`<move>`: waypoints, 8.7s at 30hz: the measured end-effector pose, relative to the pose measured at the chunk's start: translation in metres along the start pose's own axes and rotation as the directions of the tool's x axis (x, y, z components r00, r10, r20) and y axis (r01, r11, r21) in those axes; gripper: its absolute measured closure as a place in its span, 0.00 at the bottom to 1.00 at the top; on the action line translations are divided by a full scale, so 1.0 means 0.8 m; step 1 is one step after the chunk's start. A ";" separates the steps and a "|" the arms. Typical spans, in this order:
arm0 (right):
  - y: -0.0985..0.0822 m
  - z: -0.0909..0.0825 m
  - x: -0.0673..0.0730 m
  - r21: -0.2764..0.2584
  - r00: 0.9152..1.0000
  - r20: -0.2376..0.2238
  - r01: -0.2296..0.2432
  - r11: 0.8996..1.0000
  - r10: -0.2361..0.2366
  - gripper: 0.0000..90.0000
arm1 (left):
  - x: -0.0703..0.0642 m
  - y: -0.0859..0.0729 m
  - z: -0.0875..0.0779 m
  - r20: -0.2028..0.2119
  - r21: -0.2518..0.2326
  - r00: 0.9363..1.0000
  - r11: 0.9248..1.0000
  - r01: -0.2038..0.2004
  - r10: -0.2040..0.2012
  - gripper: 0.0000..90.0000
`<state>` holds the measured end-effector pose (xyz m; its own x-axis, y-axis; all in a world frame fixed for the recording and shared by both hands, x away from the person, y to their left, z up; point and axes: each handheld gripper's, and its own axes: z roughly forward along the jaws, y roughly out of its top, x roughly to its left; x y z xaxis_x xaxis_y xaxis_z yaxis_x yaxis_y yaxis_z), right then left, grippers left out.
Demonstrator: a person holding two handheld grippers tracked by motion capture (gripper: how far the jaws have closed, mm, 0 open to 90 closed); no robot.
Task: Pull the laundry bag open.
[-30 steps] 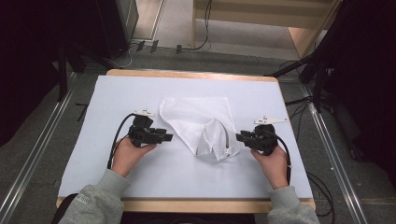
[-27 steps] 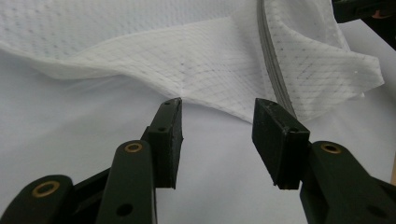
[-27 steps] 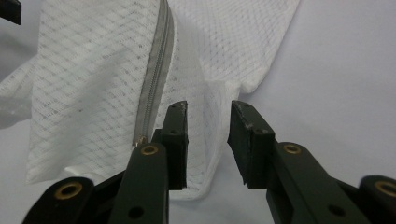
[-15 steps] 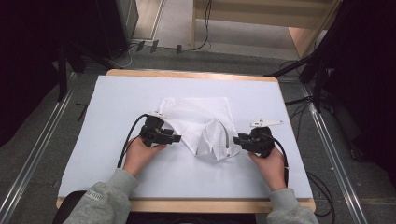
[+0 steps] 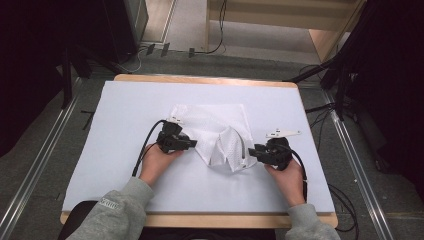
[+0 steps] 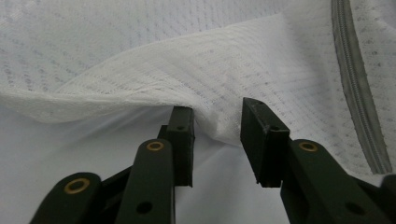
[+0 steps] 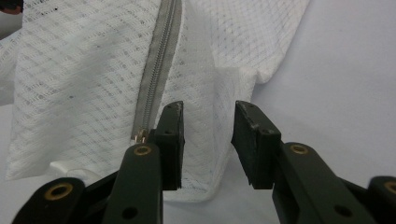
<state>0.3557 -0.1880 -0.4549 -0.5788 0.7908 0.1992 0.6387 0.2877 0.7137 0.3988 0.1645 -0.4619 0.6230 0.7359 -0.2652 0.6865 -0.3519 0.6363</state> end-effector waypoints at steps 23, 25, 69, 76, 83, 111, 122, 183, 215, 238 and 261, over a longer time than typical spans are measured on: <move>-0.008 0.004 -0.007 0.044 0.999 -0.016 -0.041 0.998 0.042 0.69 | 0.021 0.009 -0.026 0.064 0.036 0.997 0.999 0.038 -0.040 1.00; -0.009 0.006 -0.006 0.054 0.999 -0.023 -0.039 0.998 0.041 0.69 | 0.025 0.010 -0.030 0.068 0.039 0.997 0.998 0.040 -0.042 1.00; 0.003 0.024 0.029 0.088 0.993 -0.121 0.025 0.996 -0.014 0.84 | 0.117 -0.014 -0.095 0.024 -0.014 0.985 0.985 0.172 -0.172 0.77; 0.010 0.031 0.030 0.076 0.992 -0.125 0.044 0.996 -0.034 0.80 | 0.092 -0.028 -0.110 0.021 -0.022 0.990 0.990 0.138 -0.137 0.69; 0.016 0.039 0.030 0.077 0.991 -0.127 0.051 0.996 -0.041 0.77 | 0.057 -0.045 -0.120 0.049 -0.022 0.995 0.996 0.091 -0.090 0.65; 0.027 0.062 0.031 0.100 0.993 -0.108 0.065 0.993 -0.054 0.72 | 0.016 -0.060 -0.063 0.046 0.009 0.999 1.000 -0.026 0.025 0.56; 0.025 0.062 0.038 0.117 0.994 -0.058 0.101 0.988 -0.095 0.83 | -0.001 -0.066 -0.054 -0.031 -0.005 0.998 0.998 -0.062 0.062 0.97; 0.038 0.068 0.020 0.147 0.998 -0.066 0.022 0.989 -0.013 1.00 | 0.037 -0.100 -0.133 -0.021 0.022 0.994 0.994 0.106 -0.105 0.65; 0.069 0.087 -0.003 0.099 0.999 -0.031 -0.009 0.995 0.012 1.00 | 0.068 -0.053 -0.088 -0.100 0.019 0.988 0.992 0.122 -0.120 1.00; 0.075 0.073 0.004 0.041 0.999 -0.023 0.025 0.999 -0.024 0.91 | 0.070 -0.035 -0.105 -0.036 -0.042 0.995 0.995 0.090 -0.091 0.78; 0.007 0.028 0.065 0.094 0.984 -0.165 0.087 0.992 -0.071 0.98 | -0.018 -0.032 -0.070 0.080 0.001 0.995 0.998 -0.061 0.061 0.72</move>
<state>0.3405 -0.1333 -0.4553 -0.6980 0.6686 0.2562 0.6308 0.4049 0.6620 0.3511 0.1951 -0.4342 0.6915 0.6647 -0.2829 0.6475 -0.3965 0.6508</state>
